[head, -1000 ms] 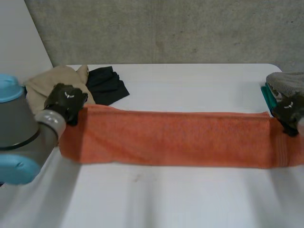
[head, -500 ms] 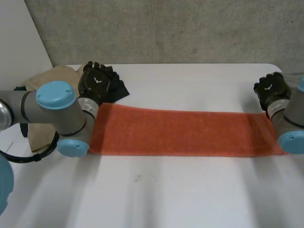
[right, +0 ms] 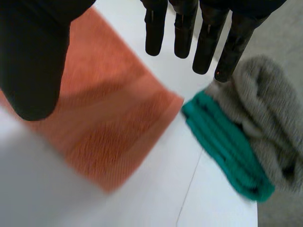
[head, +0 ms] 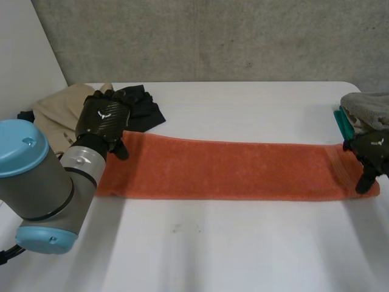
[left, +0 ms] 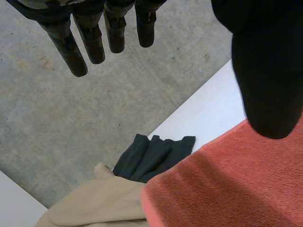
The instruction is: Fold the laundry.
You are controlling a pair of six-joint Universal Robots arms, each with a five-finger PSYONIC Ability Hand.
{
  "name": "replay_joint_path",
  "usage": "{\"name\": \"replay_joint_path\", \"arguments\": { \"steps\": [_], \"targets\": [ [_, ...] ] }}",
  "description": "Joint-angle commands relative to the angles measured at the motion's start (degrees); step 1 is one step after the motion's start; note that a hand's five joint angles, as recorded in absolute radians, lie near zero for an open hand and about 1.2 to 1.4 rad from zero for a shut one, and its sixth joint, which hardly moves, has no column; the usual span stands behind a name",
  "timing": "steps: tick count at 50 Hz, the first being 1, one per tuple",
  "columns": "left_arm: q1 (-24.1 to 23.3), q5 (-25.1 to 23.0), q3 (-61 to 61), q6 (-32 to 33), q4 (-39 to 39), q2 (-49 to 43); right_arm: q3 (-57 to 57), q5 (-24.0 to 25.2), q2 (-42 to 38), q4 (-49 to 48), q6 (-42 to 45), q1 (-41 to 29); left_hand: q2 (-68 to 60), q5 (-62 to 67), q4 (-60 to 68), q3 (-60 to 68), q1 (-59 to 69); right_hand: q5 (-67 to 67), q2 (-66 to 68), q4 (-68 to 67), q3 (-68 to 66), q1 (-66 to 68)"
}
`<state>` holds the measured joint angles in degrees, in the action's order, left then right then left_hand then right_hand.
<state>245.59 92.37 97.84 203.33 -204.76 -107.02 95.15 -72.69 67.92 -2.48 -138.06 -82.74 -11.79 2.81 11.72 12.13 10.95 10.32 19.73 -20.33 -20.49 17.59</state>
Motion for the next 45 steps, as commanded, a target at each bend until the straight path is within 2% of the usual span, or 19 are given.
{"name": "replay_joint_path", "arguments": {
  "steps": [1, 3, 5, 6, 7, 14, 18, 22, 28, 29, 31, 37, 38, 40, 41, 43, 45],
  "targets": [
    [-0.11, -0.18, 0.07, 0.32, -0.2, -0.82, 1.71, -0.34, -6.22, -6.75, 5.08, 1.88, 1.79, -2.81, -1.72, -2.13, -0.95, 4.23, 4.82, -4.22, -4.05, 6.96],
    [-0.03, -0.18, 0.07, 0.32, -0.2, -0.99, 1.44, -0.26, -7.19, -7.36, 5.0, 2.15, 1.79, -2.81, -1.72, -2.13, -0.95, 4.9, 5.49, -4.89, -4.72, 7.63],
    [-0.03, -0.18, 0.16, 0.4, -0.2, -1.08, 0.74, -0.26, -9.21, -8.86, 5.08, 2.15, 1.79, -2.81, -1.72, -2.13, -0.95, 16.93, 17.52, -16.92, -16.75, 19.66],
    [-0.03, -0.18, 0.16, 0.4, -0.2, -1.08, 0.48, -0.26, -9.65, -9.21, 5.17, 2.24, 1.79, -2.81, -1.72, -2.13, -0.95, 33.33, 33.93, -33.32, -33.16, 36.06],
    [0.06, -0.18, 0.16, 0.4, -0.2, -1.08, -0.22, -0.52, -10.17, -10.0, 5.17, 2.32, 1.79, -2.81, -1.72, -2.13, -0.95, 59.42, 60.01, -59.41, -59.24, 62.14],
    [-0.11, -0.18, 0.43, 0.32, -0.11, -0.47, -0.32, -0.87, -9.22, -10.88, 5.7, 6.1, 1.79, -2.81, -1.72, -2.13, -0.95, 59.68, 60.27, -59.67, -59.51, 62.41],
    [0.15, -0.18, 1.13, 0.32, -0.02, 0.06, -0.75, -0.78, -7.02, -11.5, 5.96, 10.58, 1.79, -2.81, -1.72, -2.13, -0.95, 59.68, 60.27, -59.67, -59.51, 62.41],
    [0.32, -0.26, 1.57, 0.32, 0.07, 0.85, -1.37, -0.78, -5.17, -13.42, 11.03, 15.67, 1.79, -2.81, -1.72, -2.13, -0.95, 59.68, 60.27, -59.67, -59.51, 62.41],
    [0.59, -0.18, 2.36, -0.04, 0.42, 1.64, -0.67, 0.09, -3.51, -15.28, 18.7, 15.78, 1.79, -2.81, -1.72, -2.13, -0.95, 59.68, 60.27, -59.67, -59.51, 62.41],
    [0.68, -0.18, 2.45, -0.04, 0.42, 1.82, -0.49, 0.18, -2.54, -15.37, 18.62, 14.73, 1.79, -2.81, -1.72, -2.13, -0.95, 59.68, 60.27, -59.67, -59.51, 62.41],
    [0.76, -0.18, 2.62, -0.04, 0.42, 2.08, -0.14, 0.53, 0.8, -15.63, 17.13, 8.07, 1.79, -2.81, -1.72, -2.13, -0.95, 59.68, 60.27, -59.67, -59.51, 62.41],
    [1.99, -0.18, 2.89, -0.21, 0.42, 3.4, -0.14, 2.2, 2.56, -18.61, 12.21, -7.06, 1.79, -2.81, -1.72, -2.13, -0.95, 59.68, 60.27, -59.67, -59.51, 62.41],
    [2.17, -0.18, 2.89, -0.21, 0.42, 3.57, -0.57, 2.81, 2.48, -20.27, 11.25, -12.13, 1.79, -2.81, -1.72, -2.13, -0.95, 59.68, 60.27, -59.67, -59.51, 62.41],
    [2.43, -0.18, 2.89, -0.3, 0.42, 4.01, -1.1, 3.26, 2.48, -22.04, 10.62, -17.6, 1.79, -2.81, -1.72, -2.13, -0.95, 59.68, 60.27, -59.67, -59.51, 62.41],
    [2.52, -0.09, 2.89, -0.3, 0.42, 4.1, -1.63, 3.69, 2.04, -23.96, 10.36, -23.11, 1.79, -2.81, -1.72, -2.13, -0.95, 59.68, 60.27, -59.67, -59.51, 62.41],
    [2.78, -0.09, 2.97, -0.3, 0.42, 4.28, -2.33, 3.96, 0.99, -25.82, 10.27, -27.8, 1.79, -2.81, -1.72, -2.13, -0.95, 59.68, 60.27, -59.67, -59.51, 62.41],
    [3.05, -0.09, 3.15, -0.3, 0.42, 4.37, -3.91, 4.75, -3.73, -29.06, 10.18, -35.07, 1.79, -2.81, -1.72, -2.13, -0.95, 59.68, 60.27, -59.67, -59.51, 62.41]
  ]
}}
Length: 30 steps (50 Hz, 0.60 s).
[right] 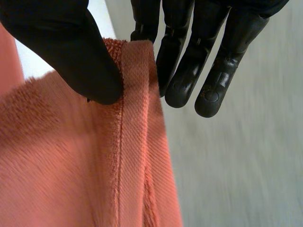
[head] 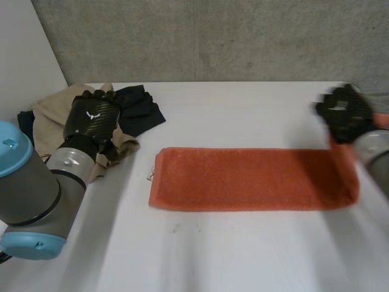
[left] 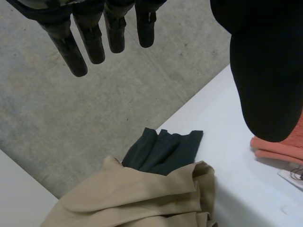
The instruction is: Fold the laundry.
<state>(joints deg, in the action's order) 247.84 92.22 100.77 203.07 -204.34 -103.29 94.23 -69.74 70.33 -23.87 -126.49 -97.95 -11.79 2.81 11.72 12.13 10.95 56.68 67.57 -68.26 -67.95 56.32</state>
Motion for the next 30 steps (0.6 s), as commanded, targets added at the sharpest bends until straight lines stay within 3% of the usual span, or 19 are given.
{"name": "replay_joint_path", "arguments": {
  "steps": [1, 3, 8, 11, 14, 18, 22, 26, 30],
  "targets": [
    [0.8, 0.06, 0.3, -0.04, -0.01, 0.63, -3.52, 2.15, -7.91, -8.55, -1.39, -21.91, 1.79, -2.81, -1.72, -2.13, -0.95, 13.32, 12.43, -11.74, -12.05, 23.68],
    [0.8, 0.06, 0.39, -0.04, -0.01, 0.63, -5.88, 3.38, -13.08, -9.7, -0.95, -27.96, 1.79, -2.81, -1.72, -2.13, -0.95, 13.32, 12.43, -11.74, -12.05, 23.68],
    [0.54, 0.06, 0.39, -0.13, -0.01, 0.11, -10.2, 4.18, -22.33, -9.53, -0.78, -34.23, 1.79, -2.81, -1.72, -2.13, -0.95, 8.38, 7.49, -6.8, -7.12, 18.74],
    [0.1, 0.06, 0.39, -0.13, -0.01, 0.02, -10.38, 3.3, -24.71, -9.7, -0.95, -34.85, 1.79, -2.81, -1.72, -2.13, -0.95, -35.56, -36.45, 37.14, 36.82, -25.2],
    [-0.17, 0.06, 0.3, -0.13, -0.01, 0.02, -9.59, 1.81, -23.14, -9.71, -2.18, -34.41, 1.79, -2.81, -1.72, -2.13, -0.95, -56.68, -57.57, 58.26, 57.95, -46.32],
    [-1.31, -0.2, -0.31, -0.21, -0.18, 0.02, -6.52, -4.69, -16.99, -9.62, -8.93, -33.72, 1.79, -2.81, -1.72, -2.13, -0.95, -56.68, -57.57, 58.26, 57.95, -46.32],
    [-3.59, -0.82, -1.19, -0.21, -0.71, -0.16, -1.17, -9.61, -8.13, -8.05, -22.79, -24.87, 1.79, -2.81, -1.72, -2.13, -0.95, -56.68, -57.57, 58.26, 57.95, -46.32],
    [-6.58, -1.26, -3.21, -0.56, -0.71, -2.79, 2.53, -9.45, -5.03, -1.65, -31.6, -18.79, 1.79, -2.81, -1.72, -2.13, -0.95, -56.68, -57.57, 58.26, 57.95, -46.32],
    [-10.8, -1.43, -6.37, -0.74, -0.62, -7.27, 4.2, -9.71, -5.03, 7.14, -33.3, -15.35, 1.79, -2.81, -1.72, -2.13, -0.95, -56.68, -57.57, 58.26, 57.95, -46.32]
  ]
}}
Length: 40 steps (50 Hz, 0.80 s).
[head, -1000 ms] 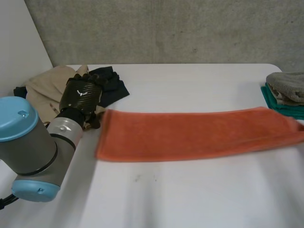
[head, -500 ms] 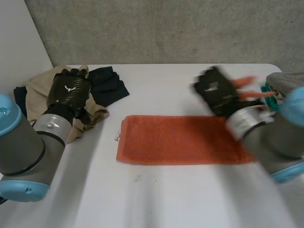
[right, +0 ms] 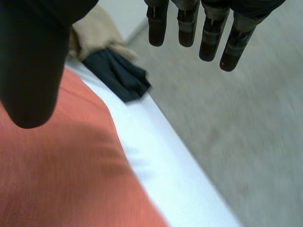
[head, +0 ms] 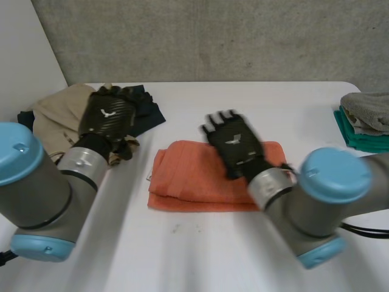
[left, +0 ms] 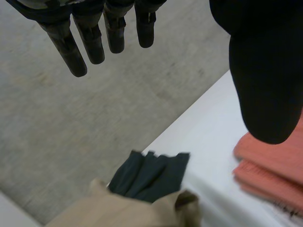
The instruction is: Fold the laundry.
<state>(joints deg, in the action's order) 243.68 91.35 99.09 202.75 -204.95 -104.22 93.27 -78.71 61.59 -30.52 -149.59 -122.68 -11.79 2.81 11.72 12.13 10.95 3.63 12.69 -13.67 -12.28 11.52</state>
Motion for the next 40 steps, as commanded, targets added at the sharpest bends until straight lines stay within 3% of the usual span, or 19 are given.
{"name": "replay_joint_path", "arguments": {
  "steps": [1, 6, 7, 8, 10, 13, 16, 21, 25, 26, 27, 30, 33, 34, 35, 38, 40],
  "targets": [
    [-7.08, -0.48, -5.3, -0.51, 0.07, -7.13, 5.51, -0.83, 3.62, 15.04, -9.94, 10.26, 1.79, -2.81, -1.72, -2.13, -0.95, -3.63, -2.69, 3.67, 2.28, -1.52],
    [-8.93, -0.21, -7.68, -0.42, 0.51, -11.88, 8.41, -0.84, 3.27, 17.6, -5.73, 15.53, 1.79, -2.81, -1.72, -2.13, -0.95, -1.9, -0.97, 1.95, 0.56, 0.2],
    [-9.1, -0.13, -7.77, -0.42, 0.51, -12.06, 8.59, -0.84, 3.27, 17.43, -4.59, 16.24, 1.79, -2.81, -1.72, -2.13, -0.95, 4.3, 5.23, -4.26, -5.64, 6.41],
    [-9.19, -0.12, -7.77, -0.42, 0.51, -12.06, 8.59, -0.92, 2.92, 17.42, -1.96, 17.2, 1.79, -2.81, -1.72, -2.13, -0.95, 20.52, 21.45, -20.47, -21.86, 22.62],
    [-9.28, -0.12, -7.68, -0.42, 0.69, -11.98, 8.16, -0.83, 2.13, 17.86, 0.07, 17.65, 1.79, -2.81, -1.72, -2.13, -0.95, 32.23, 33.16, -32.18, -33.57, 34.34],
    [-9.1, -0.12, -6.9, -0.42, 0.78, -11.54, 6.75, -1.62, 0.28, 18.39, 3.5, 17.56, 1.79, -2.81, -1.72, -2.13, -0.95, 66.28, 67.21, -66.23, -67.62, 68.39],
    [-8.75, -0.04, -6.37, -0.51, 0.86, -9.87, 5.26, -3.11, 0.37, 16.81, 4.65, 17.47, 1.79, -2.81, -1.72, -2.13, -0.95, 66.37, 67.31, -66.33, -67.72, 68.48],
    [-5.78, -0.04, -3.21, -0.51, 0.78, -4.52, 0.43, -8.21, 1.6, 11.28, 7.9, 14.5, 1.79, -2.81, -1.72, -2.13, -0.95, 66.37, 67.31, -66.33, -67.72, 68.48],
    [-3.49, 0.14, -1.45, -0.51, 0.78, -1.18, -4.31, -8.57, 2.13, 9.43, 12.64, 4.93, 1.79, -2.81, -1.72, -2.13, -0.95, 66.37, 67.31, -66.33, -67.72, 68.48],
    [-3.13, 0.14, -1.1, -0.51, 0.78, -0.64, -6.5, -7.09, 0.39, 9.25, 14.91, -0.14, 1.79, -2.81, -1.72, -2.13, -0.95, 66.37, 67.31, -66.33, -67.72, 68.48],
    [-2.78, 0.31, -0.83, -0.51, 0.78, -0.11, -6.52, -7.08, 0.37, 9.25, 14.94, -0.19, 1.79, -2.81, -1.72, -2.13, -0.95, 66.37, 67.31, -66.33, -67.72, 68.48],
    [-0.58, 1.63, -0.04, -0.6, 0.78, 1.21, -9.15, 0.36, -4.27, 8.64, 18.62, -8.86, 1.79, -2.81, -1.72, -2.13, -0.95, 66.37, 67.31, -66.33, -67.72, 68.48],
    [0.39, 3.74, 0.05, -1.03, 0.86, 1.3, -9.69, 6.01, -7.1, 8.81, 18.9, -12.4, 1.79, -2.81, -1.72, -2.13, -0.95, 66.37, 67.31, -66.33, -67.72, 68.48],
    [0.39, 4.35, 0.05, -1.47, 0.86, 1.21, -9.86, 7.24, -7.89, 8.81, 18.54, -12.84, 1.79, -2.81, -1.72, -2.13, -0.95, 57.77, 58.71, -57.73, -59.12, 59.88],
    [0.39, 4.45, 0.05, -1.65, 0.86, 1.12, -9.95, 7.69, -9.46, 8.99, 17.5, -13.11, 1.79, -2.81, -1.72, -2.13, -0.95, 30.71, 31.64, -30.67, -32.05, 32.82],
    [0.13, 4.36, -0.12, -3.23, 0.86, 0.68, -10.65, 4.11, -9.65, 9.07, 13.21, -13.02, 1.79, -2.81, -1.72, -2.13, -0.95, -3.63, -2.69, 3.67, 2.28, -1.52],
    [-0.05, 4.36, -0.65, -3.93, 0.86, 0.51, -11.01, -0.89, -7.82, 9.16, 6.02, -12.76, 1.79, -2.81, -1.72, -2.13, -0.95, -3.63, -2.69, 3.67, 2.28, -1.52]
  ]
}}
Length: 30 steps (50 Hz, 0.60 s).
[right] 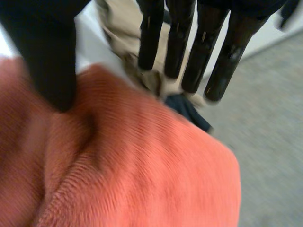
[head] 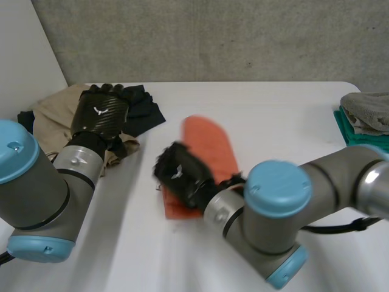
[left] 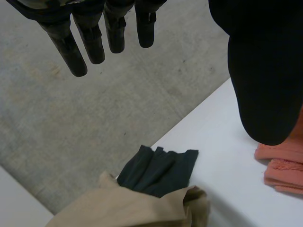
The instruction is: Fold the laundry.
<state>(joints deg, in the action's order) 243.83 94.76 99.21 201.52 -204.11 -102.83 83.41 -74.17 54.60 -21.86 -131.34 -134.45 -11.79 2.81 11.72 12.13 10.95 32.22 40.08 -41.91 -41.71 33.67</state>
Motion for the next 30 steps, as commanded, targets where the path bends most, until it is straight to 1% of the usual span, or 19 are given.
{"name": "replay_joint_path", "arguments": {
  "steps": [1, 2, 3, 4, 6, 7, 10, 12, 15, 17, 18, 19, 21, 22, 25, 26, 30],
  "targets": [
    [-0.2, 0.87, -1.04, -3.06, 0.03, -0.96, -1.15, -6.85, -0.03, 0.59, -15.92, -0.73, 1.79, -2.81, -1.72, -2.13, -0.95, -32.22, -30.08, 31.91, 31.71, -23.67],
    [-0.29, 0.78, -1.56, -3.94, 0.03, -1.4, -0.97, -7.91, 0.67, 0.68, -18.74, -0.29, 1.79, -2.81, -1.72, -2.13, -0.95, -32.22, -30.08, 31.91, 31.71, -23.67],
    [-0.46, 0.6, -1.92, -4.38, -0.06, -1.75, -0.54, -9.66, 2.42, 0.68, -25.56, 1.63, 1.79, -2.81, -1.72, -2.13, -0.95, -32.22, -30.08, 31.91, 31.71, -23.67],
    [-0.9, 0.43, -2.44, -4.91, -0.06, -2.28, -0.27, -10.38, 3.57, 0.77, -29.46, 3.3, 1.79, -2.81, -1.72, -2.13, -0.95, -32.22, -30.08, 31.91, 31.71, -23.67],
    [-3.0, -0.1, -5.07, -6.66, 0.03, -4.38, 0.17, -10.56, 5.77, 0.85, -35.18, 6.12, 1.57, -2.59, -1.5, -1.91, -0.74, -32.22, -30.08, 31.91, 31.71, -23.67],
    [-3.71, -0.28, -5.87, -7.19, 0.03, -4.83, 0.95, -10.65, 7.95, 1.2, -40.08, 9.0, 1.41, -2.43, -1.34, -1.75, -0.57, -32.22, -30.08, 31.91, 31.71, -23.67],
    [-7.05, -1.33, -9.47, -9.56, 0.29, -7.55, 1.93, -10.47, 11.13, 4.18, -47.66, 12.97, 1.07, -2.09, -1.0, -1.41, -0.24, -32.22, -30.08, 31.91, 31.71, -23.67],
    [-8.37, -2.03, -11.31, -10.53, 0.73, -9.39, 1.58, -10.21, 11.58, 6.47, -49.35, 14.21, 0.4, -1.42, -0.33, -0.74, 0.43, -32.22, -30.08, 31.91, 31.71, -23.67],
    [-10.22, -3.0, -15.09, -11.5, 2.57, -12.65, -0.79, -9.24, 10.79, 11.56, -49.54, 15.53, -0.61, -0.41, 0.68, 0.27, 1.44, -32.22, -30.08, 31.91, 31.71, -23.67],
    [-10.66, -2.83, -17.29, -11.85, 5.72, -14.92, -2.9, -8.37, 8.52, 14.29, -49.19, 15.53, -0.61, -0.4, 0.68, 0.27, 1.45, -32.22, -30.08, 31.91, 31.71, -23.67],
    [-10.66, -2.65, -17.82, -12.03, 6.96, -15.81, -5.34, -7.14, 5.63, 17.0, -48.83, 15.45, -0.61, -0.4, 0.68, 0.27, 1.45, -32.22, -30.08, 31.91, 31.71, -23.67],
    [-10.75, -2.48, -18.35, -12.12, 8.19, -16.6, -6.67, -6.35, 4.38, 18.42, -48.66, 15.53, -0.61, -0.4, 0.68, 0.27, 1.45, -32.22, -30.08, 31.91, 31.71, -23.67],
    [-11.01, -1.34, -19.49, -12.21, 11.88, -18.71, -9.4, -4.42, 2.18, 21.14, -48.66, 15.45, -0.61, -0.4, 0.68, 0.27, 1.45, -32.22, -30.08, 31.91, 31.71, -23.67],
    [-11.01, -0.9, -19.85, -12.12, 13.03, -19.33, -12.46, -2.49, -0.09, 23.94, -48.74, 15.53, -0.61, -0.4, 0.68, 0.27, 1.45, -32.22, -30.08, 31.91, 31.71, -23.67],
    [-11.01, 1.47, -20.99, -11.86, 16.81, -21.26, -15.64, -1.07, -3.26, 26.6, -48.48, 15.36, -0.45, -0.57, 0.51, 0.11, 1.28, -32.22, -30.08, 31.91, 31.71, -23.67],
    [-11.01, 2.0, -21.17, -11.77, 17.51, -21.79, -17.83, -0.28, -5.62, 28.09, -48.39, 14.84, -0.28, -0.74, 0.35, -0.06, 1.11, -32.22, -30.08, 31.91, 31.71, -23.67],
    [-10.48, 3.15, -22.13, -11.42, 20.41, -24.07, -22.14, -0.27, -10.64, 30.38, -46.82, 14.39, -0.44, -0.57, 0.51, 0.1, 1.28, -32.22, -30.08, 31.91, 31.71, -23.67]
  ]
}}
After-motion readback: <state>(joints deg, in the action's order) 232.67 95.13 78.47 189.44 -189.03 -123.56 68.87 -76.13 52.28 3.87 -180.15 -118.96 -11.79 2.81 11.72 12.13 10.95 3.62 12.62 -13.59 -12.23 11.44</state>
